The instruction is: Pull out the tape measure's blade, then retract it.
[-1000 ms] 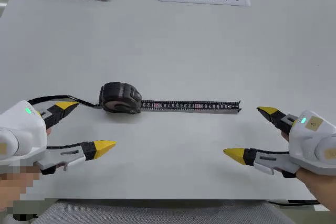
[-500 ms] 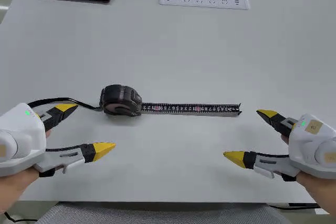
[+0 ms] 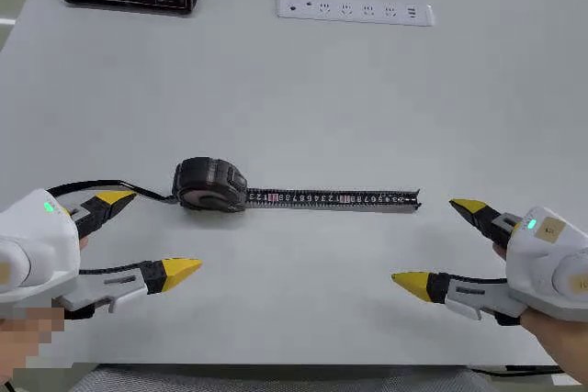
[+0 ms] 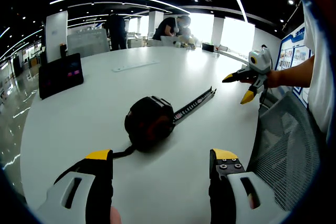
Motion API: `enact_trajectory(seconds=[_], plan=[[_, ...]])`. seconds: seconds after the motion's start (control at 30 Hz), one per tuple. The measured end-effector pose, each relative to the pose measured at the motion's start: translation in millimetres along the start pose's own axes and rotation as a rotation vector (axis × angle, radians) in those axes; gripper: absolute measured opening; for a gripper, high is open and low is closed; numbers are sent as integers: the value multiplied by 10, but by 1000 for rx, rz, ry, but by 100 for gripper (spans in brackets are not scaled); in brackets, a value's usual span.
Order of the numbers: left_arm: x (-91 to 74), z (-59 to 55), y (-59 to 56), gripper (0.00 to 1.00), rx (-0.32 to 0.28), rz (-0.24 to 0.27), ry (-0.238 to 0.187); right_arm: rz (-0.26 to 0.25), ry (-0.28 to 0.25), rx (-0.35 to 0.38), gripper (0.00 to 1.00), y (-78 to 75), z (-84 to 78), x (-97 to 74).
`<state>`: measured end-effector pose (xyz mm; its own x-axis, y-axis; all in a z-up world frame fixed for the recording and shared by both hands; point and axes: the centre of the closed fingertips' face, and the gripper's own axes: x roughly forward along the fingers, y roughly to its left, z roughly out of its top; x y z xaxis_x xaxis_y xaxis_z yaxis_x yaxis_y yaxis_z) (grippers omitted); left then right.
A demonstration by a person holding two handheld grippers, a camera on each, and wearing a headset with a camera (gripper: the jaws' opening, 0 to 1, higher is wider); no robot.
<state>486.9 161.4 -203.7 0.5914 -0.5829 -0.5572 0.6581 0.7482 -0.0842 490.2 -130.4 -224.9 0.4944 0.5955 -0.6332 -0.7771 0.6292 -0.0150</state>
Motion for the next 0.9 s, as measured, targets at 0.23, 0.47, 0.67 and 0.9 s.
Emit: enact_trajectory(seconds=[0.23,0.47,0.67,0.9], plan=[[-9,4,11,72,0,3,-1,4,5,1,78,10,-21,14],[-20,-1,36,72,-2,9,-1,1,3,0,78,-5,-8,16],[-4,28,20,72,-2,5,-6,2,4,-2,78,-7,-9,13],[1,32,21,72,-3,4,-8,0,4,-3,78,-12,-8,14]])
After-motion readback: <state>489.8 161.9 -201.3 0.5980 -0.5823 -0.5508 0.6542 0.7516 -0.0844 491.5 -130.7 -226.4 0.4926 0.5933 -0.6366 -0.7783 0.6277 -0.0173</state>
